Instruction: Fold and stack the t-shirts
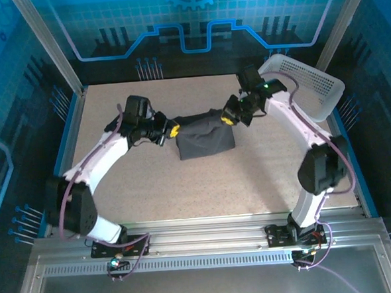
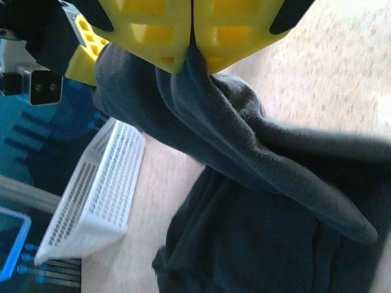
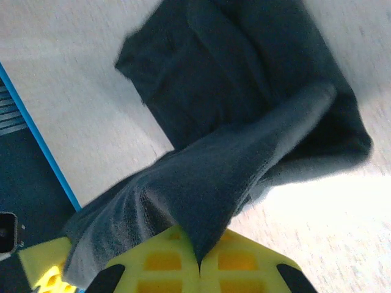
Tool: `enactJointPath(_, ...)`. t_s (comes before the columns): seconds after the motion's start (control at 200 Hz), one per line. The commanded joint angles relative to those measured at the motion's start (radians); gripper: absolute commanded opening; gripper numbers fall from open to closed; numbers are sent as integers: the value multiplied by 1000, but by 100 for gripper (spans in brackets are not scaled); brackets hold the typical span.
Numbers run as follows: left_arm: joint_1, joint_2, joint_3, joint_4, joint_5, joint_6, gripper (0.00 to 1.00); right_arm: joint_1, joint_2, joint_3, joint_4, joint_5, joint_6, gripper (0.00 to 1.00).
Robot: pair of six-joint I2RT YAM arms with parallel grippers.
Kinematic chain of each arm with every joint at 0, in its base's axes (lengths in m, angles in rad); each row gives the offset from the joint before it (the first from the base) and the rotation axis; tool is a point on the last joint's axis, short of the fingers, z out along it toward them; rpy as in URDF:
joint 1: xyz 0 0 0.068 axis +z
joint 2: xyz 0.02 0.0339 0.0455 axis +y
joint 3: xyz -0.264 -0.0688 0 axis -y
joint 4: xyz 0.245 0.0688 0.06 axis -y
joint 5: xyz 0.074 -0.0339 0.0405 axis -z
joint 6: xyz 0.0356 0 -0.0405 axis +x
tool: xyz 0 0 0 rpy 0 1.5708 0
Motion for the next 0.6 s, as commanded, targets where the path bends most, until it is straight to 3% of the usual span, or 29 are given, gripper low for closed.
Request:
enactJointPath(0.0, 63, 189, 126, 64, 7, 57, 4, -38, 204, 192, -17, -11, -28, 0)
enactJointPath(0.04, 82, 262, 181, 74, 6, 75, 17, -50, 296, 271, -11, -26, -33, 13)
enactJointPath(0.125, 115, 395, 311, 48, -13, 126, 22, -73, 459, 438, 27, -95, -76, 39)
enactJointPath(0.18, 128, 435, 354, 62, -32, 130, 29, -82, 566, 596, -34, -85, -137, 46)
enactJointPath(0.27, 126, 451, 400, 49, -48, 141, 54, -99, 670, 805, -140, -83, -193, 51)
enactJointPath(0.32, 115, 419, 374, 64, -54, 141, 56, -105, 666, 821, -172, -83, -212, 52)
enactJointPath(0.38, 91, 345, 303, 78, -71, 125, 56, -103, 592, 734, -163, -49, -243, 52)
enactJointPath(0.445, 49, 242, 198, 84, -92, 80, 53, -97, 423, 513, -66, -15, -260, 52)
enactJointPath(0.595, -175, 35, -72, 172, -234, -154, 51, -110, 21, -62, 241, -21, -238, 56)
